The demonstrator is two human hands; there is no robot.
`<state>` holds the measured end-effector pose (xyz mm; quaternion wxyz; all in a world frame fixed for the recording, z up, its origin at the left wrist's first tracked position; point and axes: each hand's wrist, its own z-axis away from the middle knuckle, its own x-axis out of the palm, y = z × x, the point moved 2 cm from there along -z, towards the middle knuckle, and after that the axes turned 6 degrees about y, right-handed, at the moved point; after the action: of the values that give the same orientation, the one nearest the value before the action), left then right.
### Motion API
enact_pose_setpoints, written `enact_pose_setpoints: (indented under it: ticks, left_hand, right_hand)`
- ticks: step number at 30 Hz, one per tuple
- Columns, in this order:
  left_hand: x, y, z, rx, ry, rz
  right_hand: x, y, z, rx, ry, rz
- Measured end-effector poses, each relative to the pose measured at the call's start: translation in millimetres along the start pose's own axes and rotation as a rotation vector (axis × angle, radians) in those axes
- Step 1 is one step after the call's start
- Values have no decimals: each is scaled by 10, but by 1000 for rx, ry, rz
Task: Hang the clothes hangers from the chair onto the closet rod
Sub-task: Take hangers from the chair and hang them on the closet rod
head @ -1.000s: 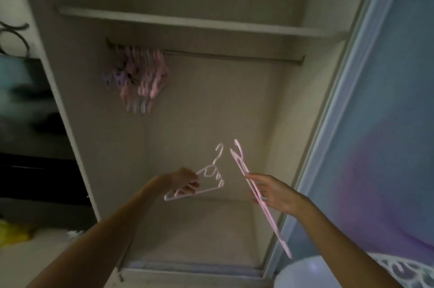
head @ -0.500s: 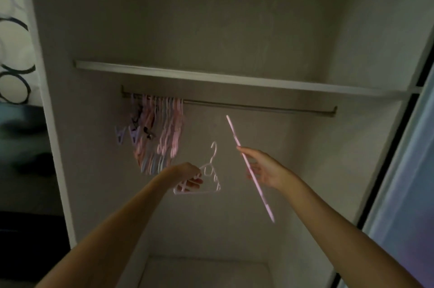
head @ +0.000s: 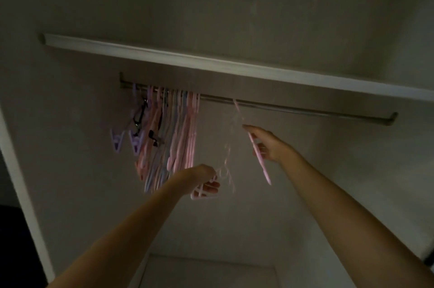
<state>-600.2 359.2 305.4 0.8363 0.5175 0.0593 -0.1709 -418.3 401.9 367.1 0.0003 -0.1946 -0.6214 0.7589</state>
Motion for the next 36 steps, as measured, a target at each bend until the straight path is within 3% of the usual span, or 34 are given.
enact_pose_setpoints:
  ticks: [10, 16, 19, 21, 22, 24, 27, 29, 36]
  left_hand:
    - [-67, -180, -319, -89, -6, -39]
    - [-85, -261, -352, -104, -7, -46]
    - [-89, -325, -356, -106, -13, -79]
    - [-118, -361, -339, -111, -29, -103]
    - [-140, -376, -331, -116, -41, -111]
    - [-189, -406, -326, -121, -64, -127]
    - [-254, -450, -340, -120, -75, -139]
    - [-284, -480, -346, -120, -79, -137]
    - [-387, -526, -366, -123, -93, -126]
  right_hand:
    - [519, -102, -557, -3, -84, -35]
    - [603, -34, -540, 9, -153, 189]
    - [529, -174, -448, -265, 137, 578]
    - [452, -385, -354, -547, 330, 663]
    - [432, -492, -325, -638, 340, 680]
    - [447, -653, -334, -653, 231, 741]
    - [621, -752, -362, -471, 16, 842]
    - [787, -763, -374, -418, -37, 790]
    - [1319, -824, -341, -532, -163, 599]
